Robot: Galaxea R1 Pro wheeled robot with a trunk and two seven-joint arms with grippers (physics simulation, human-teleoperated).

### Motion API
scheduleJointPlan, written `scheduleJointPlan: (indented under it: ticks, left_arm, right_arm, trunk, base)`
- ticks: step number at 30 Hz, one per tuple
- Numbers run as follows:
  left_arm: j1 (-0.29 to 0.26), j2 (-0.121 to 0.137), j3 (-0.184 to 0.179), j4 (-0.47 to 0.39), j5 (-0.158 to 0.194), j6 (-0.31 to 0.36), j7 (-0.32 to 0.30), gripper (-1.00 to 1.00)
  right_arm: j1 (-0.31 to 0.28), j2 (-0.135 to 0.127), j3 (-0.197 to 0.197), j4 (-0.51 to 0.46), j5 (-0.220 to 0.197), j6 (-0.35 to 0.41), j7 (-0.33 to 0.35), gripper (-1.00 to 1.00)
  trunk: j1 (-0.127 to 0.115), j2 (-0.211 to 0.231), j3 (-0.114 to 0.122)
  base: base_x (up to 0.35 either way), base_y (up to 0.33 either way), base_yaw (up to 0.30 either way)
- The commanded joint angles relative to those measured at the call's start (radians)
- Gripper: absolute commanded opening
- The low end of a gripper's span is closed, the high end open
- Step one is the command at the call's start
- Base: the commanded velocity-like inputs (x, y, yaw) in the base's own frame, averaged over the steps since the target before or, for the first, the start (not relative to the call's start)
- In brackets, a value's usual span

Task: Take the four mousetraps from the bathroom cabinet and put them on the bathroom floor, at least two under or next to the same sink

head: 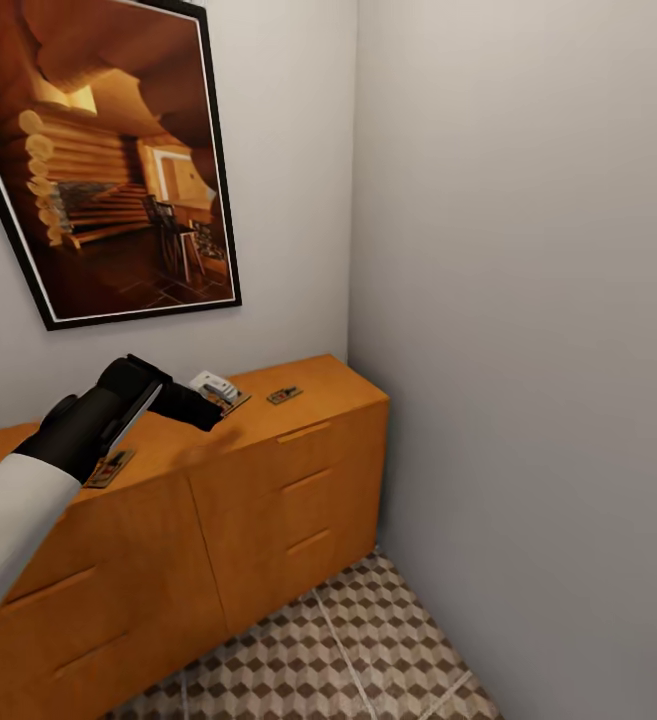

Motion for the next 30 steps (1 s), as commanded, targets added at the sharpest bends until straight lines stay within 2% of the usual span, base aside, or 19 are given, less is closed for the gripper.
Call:
scheduleJointPlan:
  ticks: [1,30]
  left_arm:
    - [-0.002,0.001,-0.003,0.000,-0.003,0.003,-0.002,-1.00]
    - [-0.002,-0.003,-0.004,0.020,-0.002,0.001,-0.002,-1.00]
  right_arm:
    - [-0.001,0.000,0.000,0.001,0.000,-0.003,0.000,1.00]
    - [-0.001,0.000,0.000,0.001,-0.001,-0.003,0.000,1.00]
  trunk:
    - [-0.001,-0.001,-0.001]
    - [-0.001,-0.001,-0.001]
  base:
    - [-0.319,-0.096,0.000]
    - [-0.321,-0.097,0.000]
